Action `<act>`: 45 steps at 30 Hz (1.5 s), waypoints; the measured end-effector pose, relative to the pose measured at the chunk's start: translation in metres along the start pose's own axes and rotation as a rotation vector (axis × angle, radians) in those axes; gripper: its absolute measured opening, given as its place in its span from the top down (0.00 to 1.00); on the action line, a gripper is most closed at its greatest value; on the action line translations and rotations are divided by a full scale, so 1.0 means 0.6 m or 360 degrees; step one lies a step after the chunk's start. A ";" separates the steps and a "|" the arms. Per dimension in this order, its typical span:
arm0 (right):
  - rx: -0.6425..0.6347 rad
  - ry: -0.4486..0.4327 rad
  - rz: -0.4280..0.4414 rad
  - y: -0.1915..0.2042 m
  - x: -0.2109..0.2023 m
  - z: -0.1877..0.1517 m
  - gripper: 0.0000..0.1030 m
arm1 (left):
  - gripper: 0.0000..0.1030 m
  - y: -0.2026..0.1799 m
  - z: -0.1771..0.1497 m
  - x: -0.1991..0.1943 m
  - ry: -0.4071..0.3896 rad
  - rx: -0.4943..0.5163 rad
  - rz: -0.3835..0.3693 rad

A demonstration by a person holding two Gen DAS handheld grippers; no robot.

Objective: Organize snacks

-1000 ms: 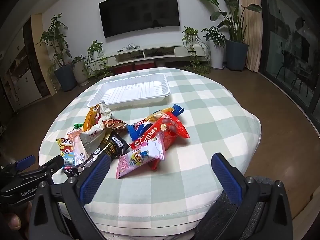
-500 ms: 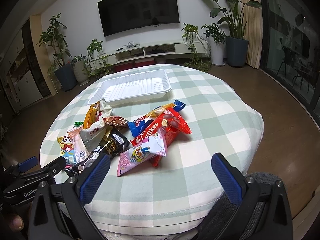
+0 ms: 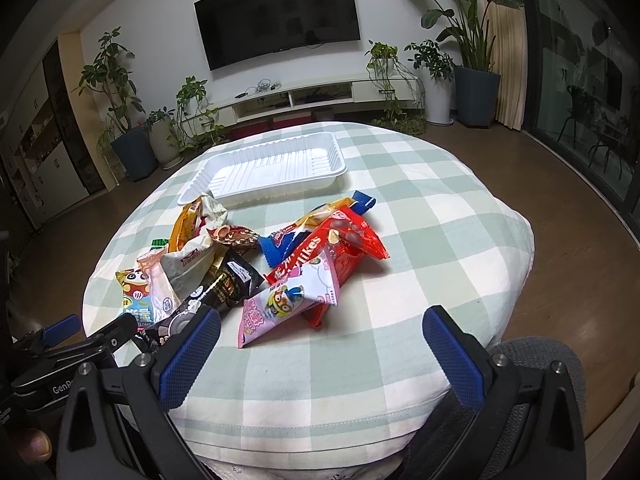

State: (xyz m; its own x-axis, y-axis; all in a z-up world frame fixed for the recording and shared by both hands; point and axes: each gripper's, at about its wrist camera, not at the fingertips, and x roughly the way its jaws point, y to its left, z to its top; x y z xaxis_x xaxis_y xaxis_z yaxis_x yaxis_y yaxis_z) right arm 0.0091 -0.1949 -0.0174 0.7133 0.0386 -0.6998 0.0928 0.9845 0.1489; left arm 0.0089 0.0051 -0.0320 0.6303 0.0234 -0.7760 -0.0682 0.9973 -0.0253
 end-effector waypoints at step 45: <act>0.0028 0.0090 0.0051 -0.002 0.020 -0.004 0.00 | 0.00 0.011 -0.006 0.020 0.0032 -0.0052 -0.0013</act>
State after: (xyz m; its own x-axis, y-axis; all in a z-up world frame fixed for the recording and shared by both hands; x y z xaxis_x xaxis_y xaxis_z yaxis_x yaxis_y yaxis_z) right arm 0.0160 -0.1951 -0.0275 0.6758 0.0799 -0.7327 0.0831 0.9795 0.1835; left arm 0.0133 0.0118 -0.0434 0.6153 0.0138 -0.7881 -0.0887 0.9947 -0.0518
